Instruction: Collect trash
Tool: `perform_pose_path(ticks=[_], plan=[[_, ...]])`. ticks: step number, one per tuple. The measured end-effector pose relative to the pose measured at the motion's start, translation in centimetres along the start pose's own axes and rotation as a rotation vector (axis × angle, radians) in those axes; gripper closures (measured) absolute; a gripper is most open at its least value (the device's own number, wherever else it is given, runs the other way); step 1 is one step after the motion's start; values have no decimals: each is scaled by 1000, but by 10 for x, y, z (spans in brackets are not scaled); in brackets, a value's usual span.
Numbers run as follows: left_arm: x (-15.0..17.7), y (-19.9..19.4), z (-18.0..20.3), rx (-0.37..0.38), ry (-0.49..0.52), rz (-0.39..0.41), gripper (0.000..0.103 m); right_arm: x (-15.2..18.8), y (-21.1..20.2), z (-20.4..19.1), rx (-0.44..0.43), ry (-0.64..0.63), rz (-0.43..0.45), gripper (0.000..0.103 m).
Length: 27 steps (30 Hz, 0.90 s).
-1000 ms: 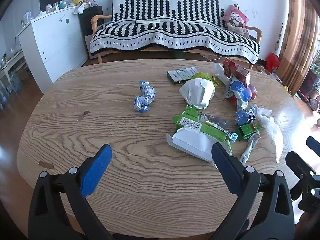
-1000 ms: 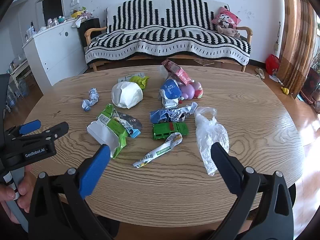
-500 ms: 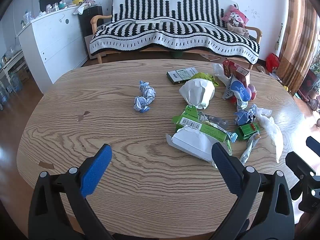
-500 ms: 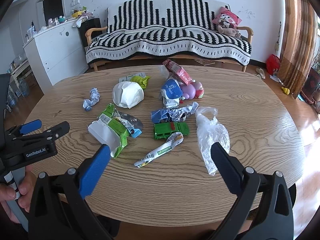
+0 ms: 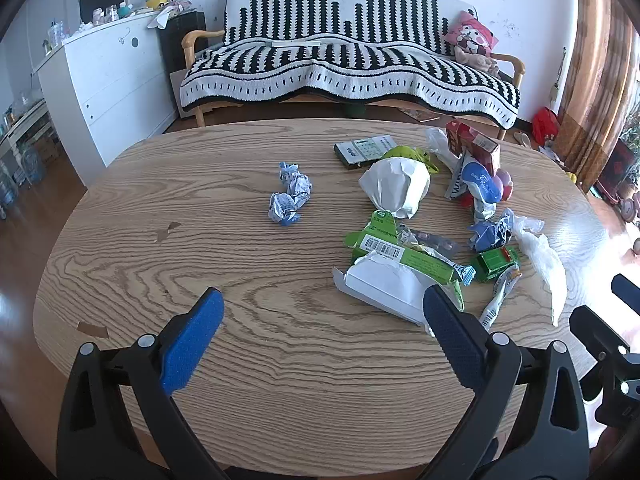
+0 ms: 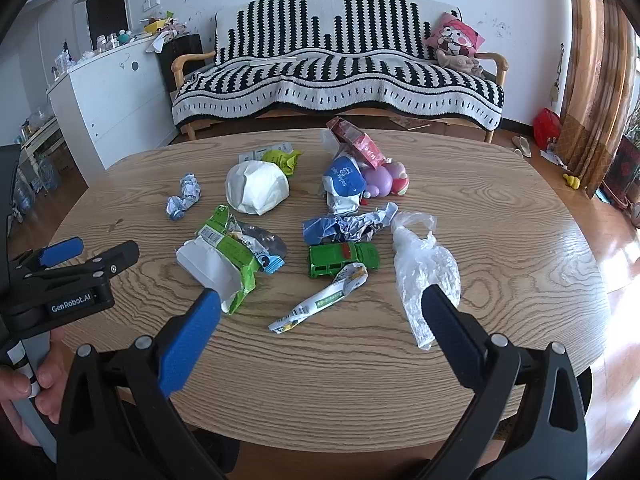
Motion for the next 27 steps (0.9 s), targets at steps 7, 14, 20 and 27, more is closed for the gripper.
perform_pose_path(ticks=[7,14,20,27], plan=[[0,0,0,1,-2,0,6,0,1,0,0,3,-2,6],[1,0,0,0,-2,0,6,0,1,0,0,2,-3,6],[2,4,-8,12,-17,-11,6,2,1,-4,-10,-4,-11,6],[-21,42,-44,-97,25,-40,6,-20,28,2,-21,-11,-44,6]])
Point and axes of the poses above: each gripper's, at about its wrist camera, not at the fingertips, and y roughly the way its jaws point, z to its right, x to its underside, the point moved 4 cm from there along y, roughly the way its jaws point, and after that the axes turned 15 degrees about y, right-handed, at the moved point
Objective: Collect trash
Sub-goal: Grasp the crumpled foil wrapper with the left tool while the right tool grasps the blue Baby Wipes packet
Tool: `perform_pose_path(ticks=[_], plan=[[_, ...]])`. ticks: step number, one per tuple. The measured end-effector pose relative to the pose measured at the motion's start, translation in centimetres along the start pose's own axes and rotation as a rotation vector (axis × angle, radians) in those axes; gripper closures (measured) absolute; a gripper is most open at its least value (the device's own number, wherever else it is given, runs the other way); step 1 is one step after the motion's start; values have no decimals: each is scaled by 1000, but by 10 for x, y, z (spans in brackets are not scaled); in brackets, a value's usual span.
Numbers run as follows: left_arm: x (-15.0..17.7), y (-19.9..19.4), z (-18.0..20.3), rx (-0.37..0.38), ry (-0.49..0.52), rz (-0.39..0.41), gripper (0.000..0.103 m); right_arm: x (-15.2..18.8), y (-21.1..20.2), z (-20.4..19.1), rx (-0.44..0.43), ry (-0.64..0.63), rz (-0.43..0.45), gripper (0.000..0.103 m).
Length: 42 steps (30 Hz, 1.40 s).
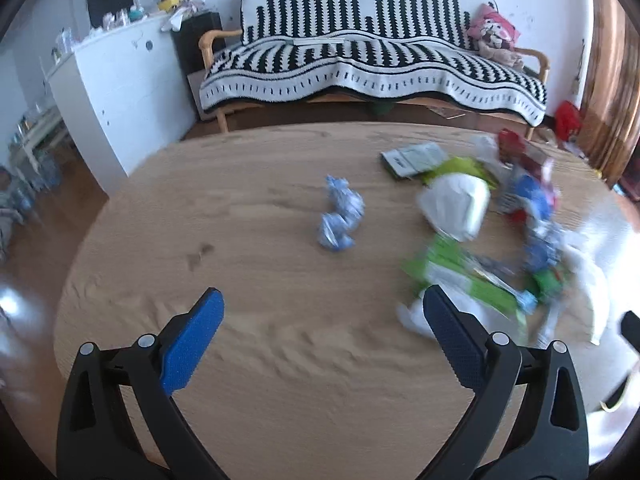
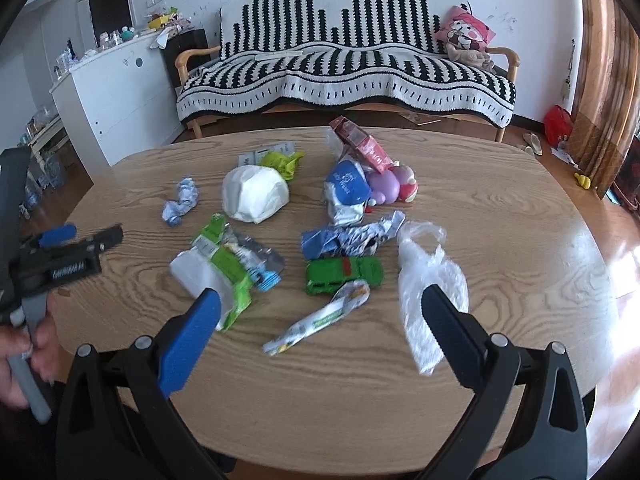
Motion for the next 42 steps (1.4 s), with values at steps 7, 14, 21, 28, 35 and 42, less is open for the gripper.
perform_pose_path(ticks=[7,14,21,28,35,42], plan=[[-39,93,10,34,64,-98,6,-25,40,17,-26,49,-68,6],[-41,147,7,16,68,-159,29,-50,78,19,-24,48,-88,6],[-46,146,2,60,64,-118,75,-71,143,11,23,54,-158,29],[-47,118,-10,36,59,-70,76,-78,175,3,87,12,-150,65],[-52,71,-5,89,43,-6,76,-81,124,-21,-69,-6,-82,72],[-66,15,39,171,52,95,76,-88,34,20,-199,130,-23,72]])
Point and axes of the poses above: each gripper's, at about its wrist camera, not at the fingertips, and y roughly the way its jaws point, z to its right, x to its underside, the point moved 4 cm from there along y, roughly the way its jaws point, and after that the axes turned 15 degrees about y, right-handed, at the moved point
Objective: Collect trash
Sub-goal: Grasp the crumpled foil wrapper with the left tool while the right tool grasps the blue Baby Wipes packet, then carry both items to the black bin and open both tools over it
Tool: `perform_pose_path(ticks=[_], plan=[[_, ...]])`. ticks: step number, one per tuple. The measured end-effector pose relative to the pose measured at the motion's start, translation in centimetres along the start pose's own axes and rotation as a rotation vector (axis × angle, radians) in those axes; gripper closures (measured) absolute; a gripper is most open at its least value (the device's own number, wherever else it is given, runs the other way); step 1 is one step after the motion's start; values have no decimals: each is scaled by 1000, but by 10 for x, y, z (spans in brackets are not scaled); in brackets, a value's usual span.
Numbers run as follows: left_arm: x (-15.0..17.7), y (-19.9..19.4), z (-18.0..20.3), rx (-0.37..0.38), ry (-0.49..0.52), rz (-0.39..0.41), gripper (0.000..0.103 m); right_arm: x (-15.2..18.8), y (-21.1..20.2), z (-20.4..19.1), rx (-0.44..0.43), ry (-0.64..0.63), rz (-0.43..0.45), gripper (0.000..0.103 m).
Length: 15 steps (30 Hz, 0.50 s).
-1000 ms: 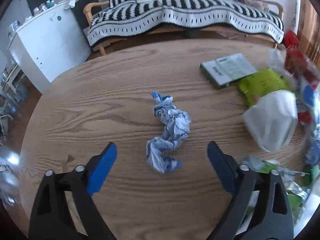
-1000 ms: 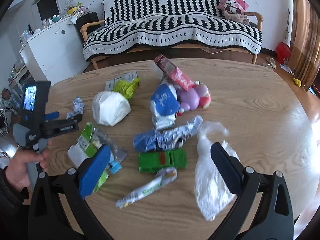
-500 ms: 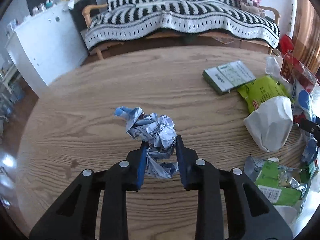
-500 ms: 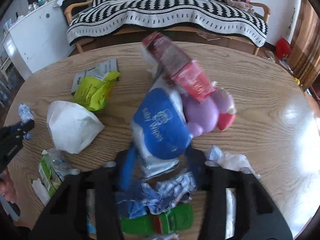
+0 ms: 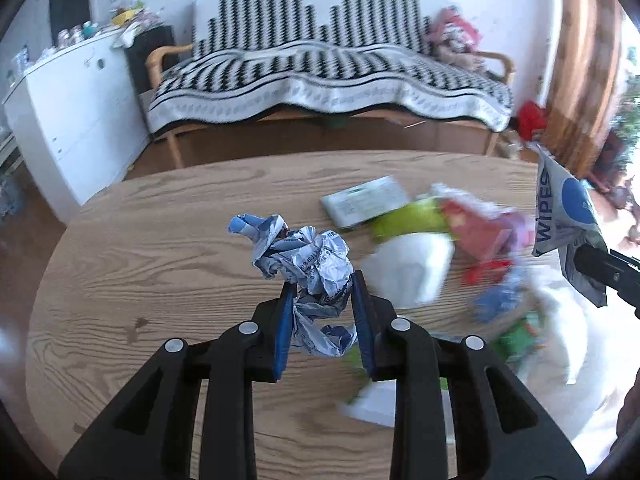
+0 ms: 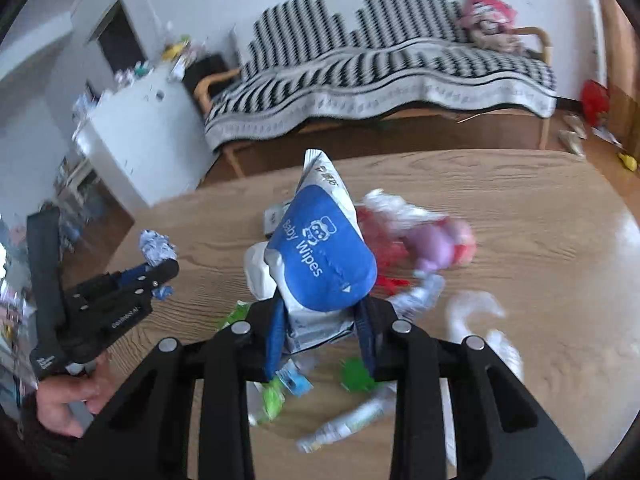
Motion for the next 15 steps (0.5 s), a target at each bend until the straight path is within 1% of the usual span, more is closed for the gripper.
perform_pose_path(ticks=[2,5,6,7,8,9,10,11,12,14,15], plan=[[-8,-11,27,35,31,25,76,0,-32,22,36,30,37,72],[-21,-26,85,119,111,57,76,5,-77,73,122,96,83,72],[-25,-31,113,154,148,69,76,7,-97,100,156,136,106,72],[-28,-35,137,190,181,79,76,10,-110,119,181,163,123,72],[-29,-38,156,219,206,84,76,13,-128,144,218,203,144,72],[-32,-43,188,262,248,92,76,18,-142,163,248,229,160,72],[-33,-49,218,301,287,101,76,23,-162,192,288,273,185,72],[-34,-52,236,323,311,106,76,29,-179,215,320,311,205,72],[-34,-58,270,362,356,114,76,36,-201,246,366,360,231,72],[-32,-68,320,426,419,122,76,51,-227,287,421,423,257,72],[-29,-74,351,468,455,127,76,62,-243,315,461,463,266,72]])
Point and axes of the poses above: each gripper's, at about its wrist camera, not at the fingertips, and y roughly the way its jaws point, z to its right, x to its underside, the point moved 4 cm from there along y, roughly the way its jaws point, and after that the axes turned 15 degrees about y, right-handed, at the moved point
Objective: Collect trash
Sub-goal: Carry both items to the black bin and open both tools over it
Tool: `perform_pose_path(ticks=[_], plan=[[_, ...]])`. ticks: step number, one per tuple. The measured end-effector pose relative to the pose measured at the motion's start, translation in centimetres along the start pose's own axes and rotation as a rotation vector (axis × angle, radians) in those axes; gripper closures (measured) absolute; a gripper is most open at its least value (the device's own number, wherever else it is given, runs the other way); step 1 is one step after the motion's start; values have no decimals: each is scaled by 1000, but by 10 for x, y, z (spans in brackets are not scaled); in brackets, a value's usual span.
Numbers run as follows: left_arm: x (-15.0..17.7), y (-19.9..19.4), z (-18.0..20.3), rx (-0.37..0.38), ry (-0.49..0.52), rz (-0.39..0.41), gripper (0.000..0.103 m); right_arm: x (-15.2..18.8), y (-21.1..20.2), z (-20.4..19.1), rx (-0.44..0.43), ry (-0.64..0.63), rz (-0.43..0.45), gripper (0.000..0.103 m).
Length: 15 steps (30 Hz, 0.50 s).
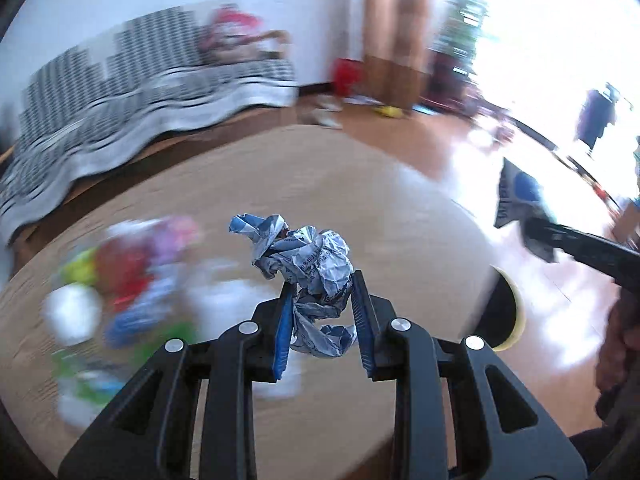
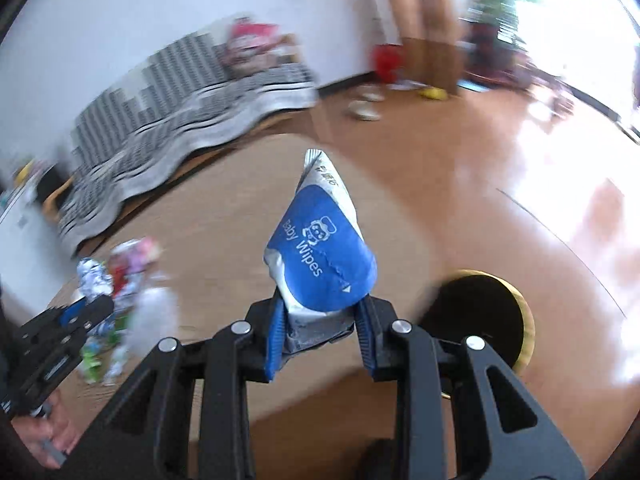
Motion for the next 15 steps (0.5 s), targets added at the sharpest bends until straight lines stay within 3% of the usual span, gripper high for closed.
perform_pose_path(ticks=[6,10,15], plan=[[-35,57,146,224,142,-19,76,-3,9,127,137,138,-43,72],[-40,105,221,359,180,-67,76,-5,22,191,199,213,-87,72],[-33,155,271,420,219,-126,76,1,27,240,219,284,-136,72]])
Point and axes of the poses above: each gripper's, at about its wrist camera, not at the fingertips, and y roughly the way its jaws point, z to its right, x to its underside, the point moved 4 cm from there along y, roughly the way its jaws point, and after that the axes turned 15 degrees about y, right-handed, at the moved point
